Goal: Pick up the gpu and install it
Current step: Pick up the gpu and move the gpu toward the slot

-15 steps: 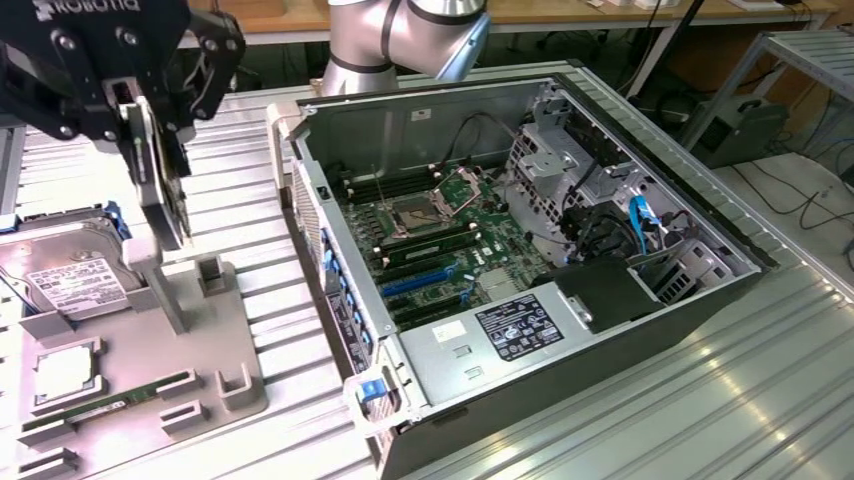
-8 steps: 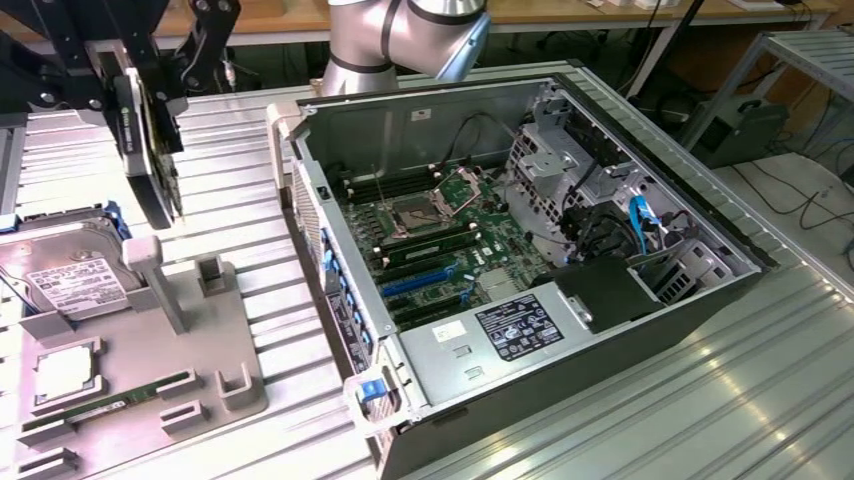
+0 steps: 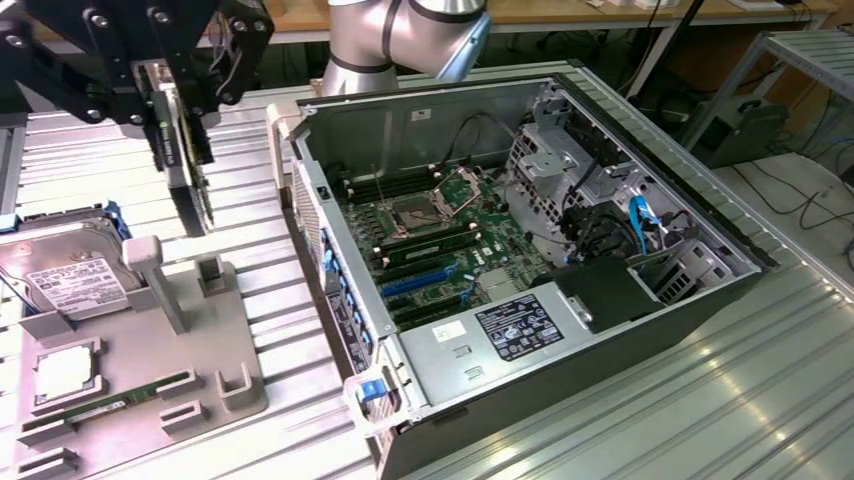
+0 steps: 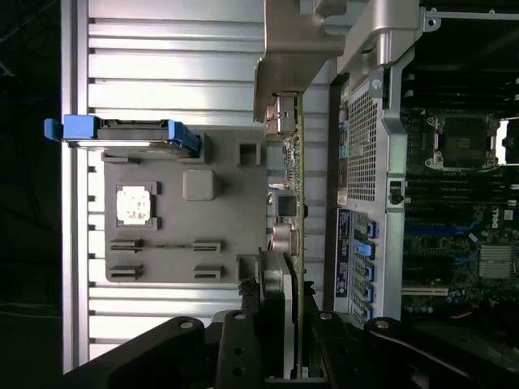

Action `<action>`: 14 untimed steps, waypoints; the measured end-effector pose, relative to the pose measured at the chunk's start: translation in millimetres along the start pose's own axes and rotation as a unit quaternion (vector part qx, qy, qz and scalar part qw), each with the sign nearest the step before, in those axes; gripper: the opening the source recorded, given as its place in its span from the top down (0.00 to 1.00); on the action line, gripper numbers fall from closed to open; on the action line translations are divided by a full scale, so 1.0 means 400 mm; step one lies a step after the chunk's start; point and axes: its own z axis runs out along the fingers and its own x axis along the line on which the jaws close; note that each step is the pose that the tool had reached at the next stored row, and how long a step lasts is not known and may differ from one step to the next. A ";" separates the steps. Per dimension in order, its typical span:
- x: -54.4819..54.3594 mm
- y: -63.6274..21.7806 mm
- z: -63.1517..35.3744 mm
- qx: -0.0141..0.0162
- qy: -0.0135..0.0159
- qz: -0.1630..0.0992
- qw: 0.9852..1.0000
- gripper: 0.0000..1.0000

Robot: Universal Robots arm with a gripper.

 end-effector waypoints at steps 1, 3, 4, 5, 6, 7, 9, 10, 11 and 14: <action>-0.014 0.000 0.002 0.000 0.000 0.000 1.000 0.72; -0.035 -0.001 0.004 0.000 0.000 0.000 1.000 0.72; -0.055 -0.001 0.006 0.000 0.000 0.000 1.000 0.72; -0.066 -0.002 0.007 0.000 0.000 0.000 1.000 0.72; -0.077 -0.002 0.007 0.000 0.000 0.000 1.000 0.72; -0.091 -0.002 0.009 0.000 0.000 0.000 1.000 0.72; -0.120 -0.003 0.011 0.000 0.000 0.000 1.000 0.72; -0.130 -0.003 0.012 0.000 0.000 0.000 1.000 0.72; -0.143 -0.003 0.013 0.000 0.000 0.000 1.000 0.72; -0.179 -0.004 0.016 0.000 0.000 0.000 1.000 0.72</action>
